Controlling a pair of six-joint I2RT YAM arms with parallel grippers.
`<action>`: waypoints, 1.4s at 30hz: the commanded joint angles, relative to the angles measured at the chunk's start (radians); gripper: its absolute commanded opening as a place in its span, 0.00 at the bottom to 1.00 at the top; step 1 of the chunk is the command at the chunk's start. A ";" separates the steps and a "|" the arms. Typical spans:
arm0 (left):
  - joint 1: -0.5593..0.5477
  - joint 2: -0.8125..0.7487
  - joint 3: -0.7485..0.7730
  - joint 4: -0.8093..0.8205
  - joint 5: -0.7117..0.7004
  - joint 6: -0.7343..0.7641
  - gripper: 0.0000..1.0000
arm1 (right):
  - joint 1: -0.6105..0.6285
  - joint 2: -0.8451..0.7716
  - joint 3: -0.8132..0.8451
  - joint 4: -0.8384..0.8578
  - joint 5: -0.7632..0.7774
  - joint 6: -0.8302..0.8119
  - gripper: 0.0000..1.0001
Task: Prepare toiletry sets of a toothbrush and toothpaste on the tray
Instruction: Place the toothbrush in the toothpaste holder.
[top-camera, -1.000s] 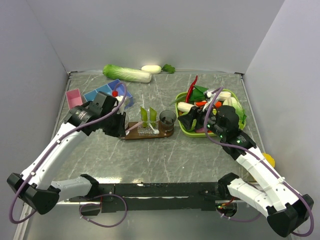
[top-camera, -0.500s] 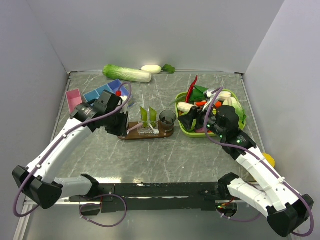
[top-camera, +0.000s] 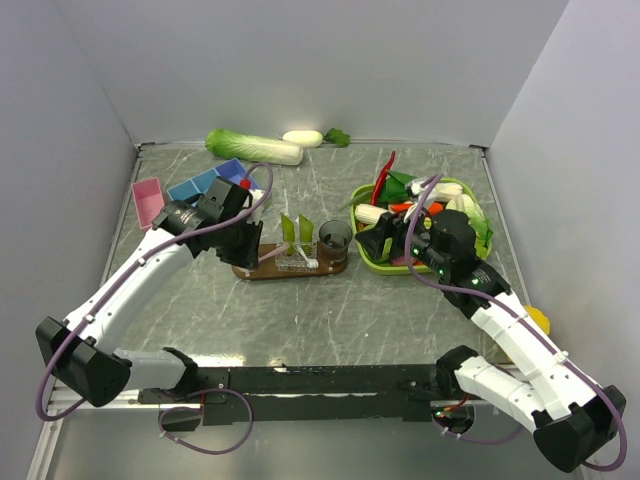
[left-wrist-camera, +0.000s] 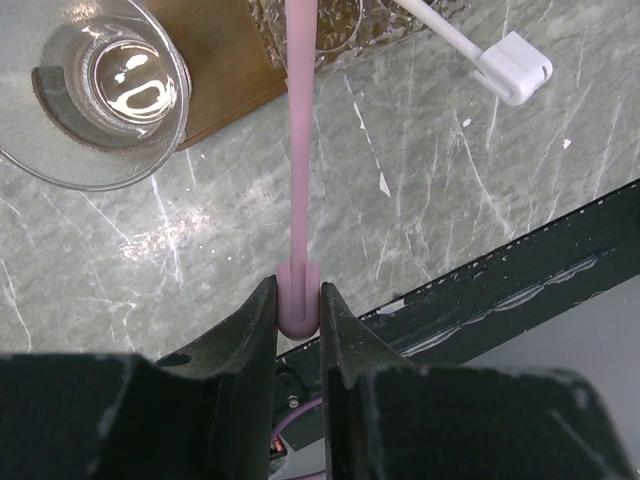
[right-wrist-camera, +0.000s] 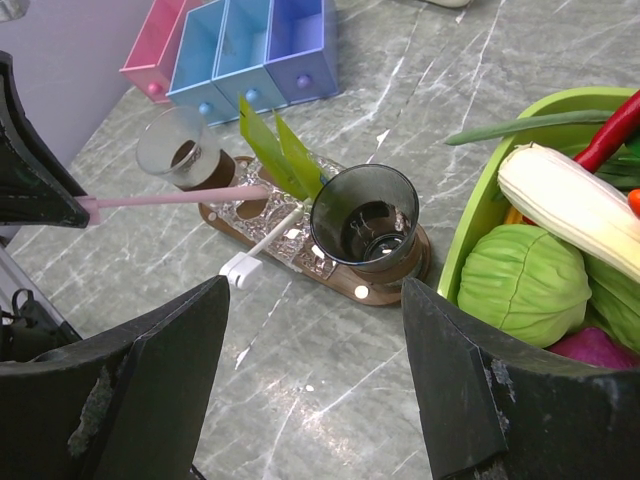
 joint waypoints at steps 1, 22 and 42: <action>-0.005 0.000 0.025 0.047 -0.011 0.018 0.01 | -0.005 0.001 0.005 0.018 0.012 -0.011 0.77; -0.003 -0.027 -0.056 0.132 -0.010 -0.014 0.01 | -0.005 0.001 0.002 0.012 0.014 -0.016 0.77; -0.003 -0.056 -0.117 0.249 -0.041 -0.061 0.01 | -0.005 0.001 -0.002 0.006 0.017 -0.019 0.77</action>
